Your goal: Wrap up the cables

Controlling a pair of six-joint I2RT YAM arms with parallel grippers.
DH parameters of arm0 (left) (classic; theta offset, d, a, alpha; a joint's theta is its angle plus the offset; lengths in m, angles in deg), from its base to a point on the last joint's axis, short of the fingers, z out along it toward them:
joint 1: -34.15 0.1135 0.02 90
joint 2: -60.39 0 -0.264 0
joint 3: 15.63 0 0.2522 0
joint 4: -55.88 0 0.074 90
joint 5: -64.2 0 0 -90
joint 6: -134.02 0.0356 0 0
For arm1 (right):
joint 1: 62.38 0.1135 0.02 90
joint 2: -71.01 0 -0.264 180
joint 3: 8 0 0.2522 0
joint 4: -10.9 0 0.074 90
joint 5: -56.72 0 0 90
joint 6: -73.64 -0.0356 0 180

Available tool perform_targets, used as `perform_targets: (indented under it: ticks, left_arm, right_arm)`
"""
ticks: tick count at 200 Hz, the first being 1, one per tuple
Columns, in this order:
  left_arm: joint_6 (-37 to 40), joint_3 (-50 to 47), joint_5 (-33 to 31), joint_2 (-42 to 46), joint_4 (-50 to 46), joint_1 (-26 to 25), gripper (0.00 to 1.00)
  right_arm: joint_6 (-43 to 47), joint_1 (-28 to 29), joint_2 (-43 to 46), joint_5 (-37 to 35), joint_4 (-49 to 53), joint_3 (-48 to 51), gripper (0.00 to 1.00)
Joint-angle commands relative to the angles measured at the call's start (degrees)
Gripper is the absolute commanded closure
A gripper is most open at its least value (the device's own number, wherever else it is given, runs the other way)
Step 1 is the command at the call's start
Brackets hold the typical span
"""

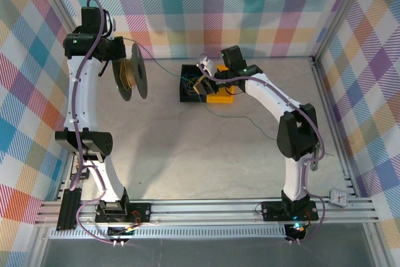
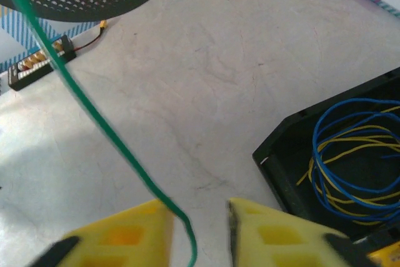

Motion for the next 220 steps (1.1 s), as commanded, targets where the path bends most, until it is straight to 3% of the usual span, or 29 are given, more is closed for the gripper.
perform_targets:
  ticks: [1,12,52,87,110,156,193,220]
  left_arm:
    - [0.09,-0.73,2.99,4.06,1.44,1.08,1.00]
    - [-0.09,-1.44,3.84,4.44,1.72,1.51,1.00]
    - [0.14,-4.24,8.95,6.45,1.88,2.73,1.00]
    - [1.39,-10.63,18.72,10.11,3.29,4.06,1.00]
    - [1.65,-13.96,26.02,12.10,4.94,5.66,1.00]
    - [2.52,-13.93,35.60,12.77,5.26,7.74,1.00]
    - [0.59,-14.46,35.21,13.16,7.66,8.67,1.00]
    - [-5.80,-17.07,31.83,14.27,15.18,8.99,1.00]
  right_arm:
    - [-0.24,-0.08,-3.61,0.33,-1.66,-3.98,0.88]
    - [-0.28,-0.17,-4.86,-0.55,-1.52,-5.52,1.00]
    - [-2.26,-1.81,-10.61,-7.84,0.89,-15.10,1.00]
    - [-3.06,-3.95,-20.93,-13.49,12.56,-33.47,1.00]
    - [-2.02,-4.13,-25.65,-15.12,17.46,-40.30,1.00]
    - [-3.31,-5.04,-27.88,-17.65,19.05,-40.69,1.00]
    - [-3.36,-5.65,-26.74,-17.74,19.21,-37.44,1.00]
    - [-3.44,-5.05,-23.72,-16.29,17.85,-31.48,1.00]
